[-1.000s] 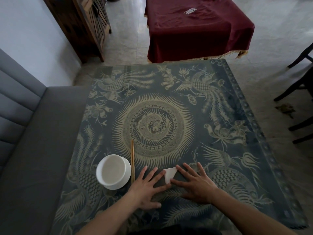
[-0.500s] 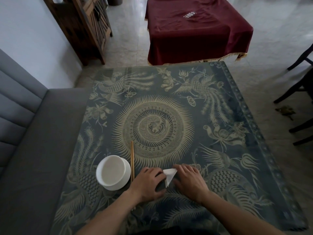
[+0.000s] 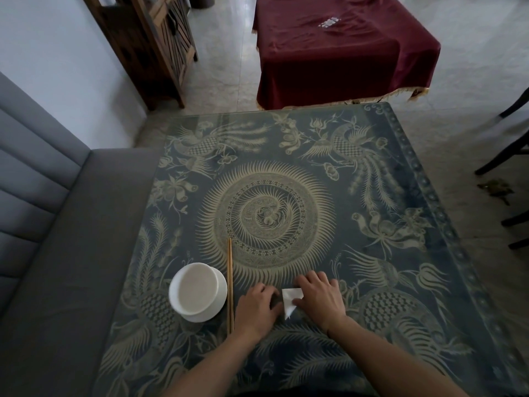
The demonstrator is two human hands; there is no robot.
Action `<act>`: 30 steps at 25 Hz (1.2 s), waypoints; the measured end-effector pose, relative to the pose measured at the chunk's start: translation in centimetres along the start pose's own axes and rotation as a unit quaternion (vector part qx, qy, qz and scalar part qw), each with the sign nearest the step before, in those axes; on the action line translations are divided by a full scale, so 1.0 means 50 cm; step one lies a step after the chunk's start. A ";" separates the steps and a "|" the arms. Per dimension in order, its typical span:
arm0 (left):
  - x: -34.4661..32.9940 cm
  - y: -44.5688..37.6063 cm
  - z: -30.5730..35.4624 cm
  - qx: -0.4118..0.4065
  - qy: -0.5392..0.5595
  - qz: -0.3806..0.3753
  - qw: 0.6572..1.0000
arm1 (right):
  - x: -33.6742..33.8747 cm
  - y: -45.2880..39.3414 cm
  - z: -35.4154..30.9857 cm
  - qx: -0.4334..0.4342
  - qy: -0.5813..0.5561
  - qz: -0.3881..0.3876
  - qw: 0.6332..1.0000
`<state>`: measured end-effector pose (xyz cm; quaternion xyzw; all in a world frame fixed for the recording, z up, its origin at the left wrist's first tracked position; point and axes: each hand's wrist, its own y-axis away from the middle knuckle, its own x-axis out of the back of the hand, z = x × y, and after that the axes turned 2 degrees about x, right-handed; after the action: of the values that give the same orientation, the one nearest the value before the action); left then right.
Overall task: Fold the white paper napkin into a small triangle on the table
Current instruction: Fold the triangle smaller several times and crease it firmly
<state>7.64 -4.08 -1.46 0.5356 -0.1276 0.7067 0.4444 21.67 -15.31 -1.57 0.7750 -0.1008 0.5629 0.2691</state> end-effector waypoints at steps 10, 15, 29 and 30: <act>-0.010 -0.030 0.017 0.041 0.023 -0.028 0.998 | 0.020 -0.021 -0.019 -0.011 -0.048 -0.033 0.998; -0.010 -0.036 0.007 0.052 0.081 -0.049 0.994 | 0.021 -0.021 -0.019 -0.004 -0.047 -0.053 0.997; 0.037 -0.018 0.029 0.197 0.616 -0.116 0.754 | 0.066 0.010 -0.001 -0.207 -0.639 -0.045 0.739; 0.040 -0.014 0.038 0.197 0.644 -0.126 0.729 | 0.066 0.017 -0.007 -0.204 -0.655 -0.051 0.726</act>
<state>9.32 -3.95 0.80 0.0390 0.3998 0.8287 0.3897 22.13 -15.33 1.83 0.8815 -0.3248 -0.1332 0.3157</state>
